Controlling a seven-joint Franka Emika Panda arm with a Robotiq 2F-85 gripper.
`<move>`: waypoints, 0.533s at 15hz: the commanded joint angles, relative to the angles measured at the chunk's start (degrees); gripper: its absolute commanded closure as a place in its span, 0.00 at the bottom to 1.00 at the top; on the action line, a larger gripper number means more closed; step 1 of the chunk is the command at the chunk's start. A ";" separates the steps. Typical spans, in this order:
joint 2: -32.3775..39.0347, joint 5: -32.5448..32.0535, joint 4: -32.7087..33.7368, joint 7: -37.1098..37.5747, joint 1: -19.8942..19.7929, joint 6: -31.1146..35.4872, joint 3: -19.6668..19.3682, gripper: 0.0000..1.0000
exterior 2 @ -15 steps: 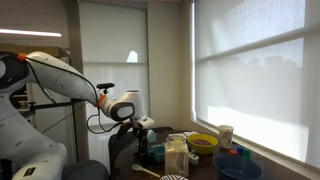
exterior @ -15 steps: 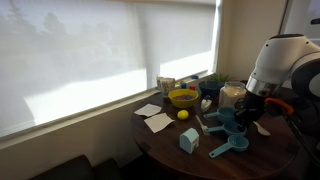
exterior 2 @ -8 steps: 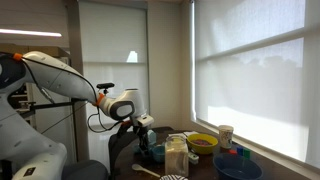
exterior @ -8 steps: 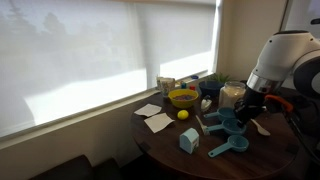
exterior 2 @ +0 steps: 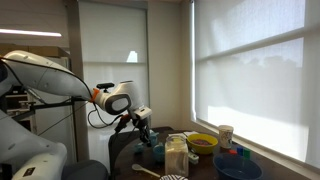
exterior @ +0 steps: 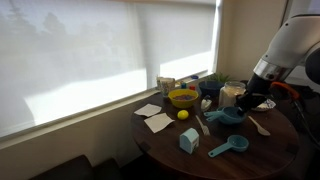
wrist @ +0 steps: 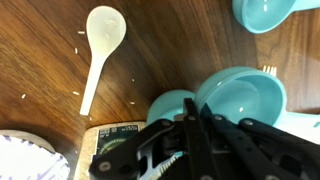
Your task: Put the middle blue ladle in the blue ladle on the right and then pick up the smaller ladle on the left and put it in the blue ladle on the right
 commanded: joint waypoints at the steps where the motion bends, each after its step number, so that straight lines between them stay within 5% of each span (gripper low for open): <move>1: -3.85 0.38 -0.40 -0.32 -0.85 -0.08 -1.02 0.99; 8: -2.61 -0.67 -2.05 0.65 -6.17 2.92 -1.87 0.99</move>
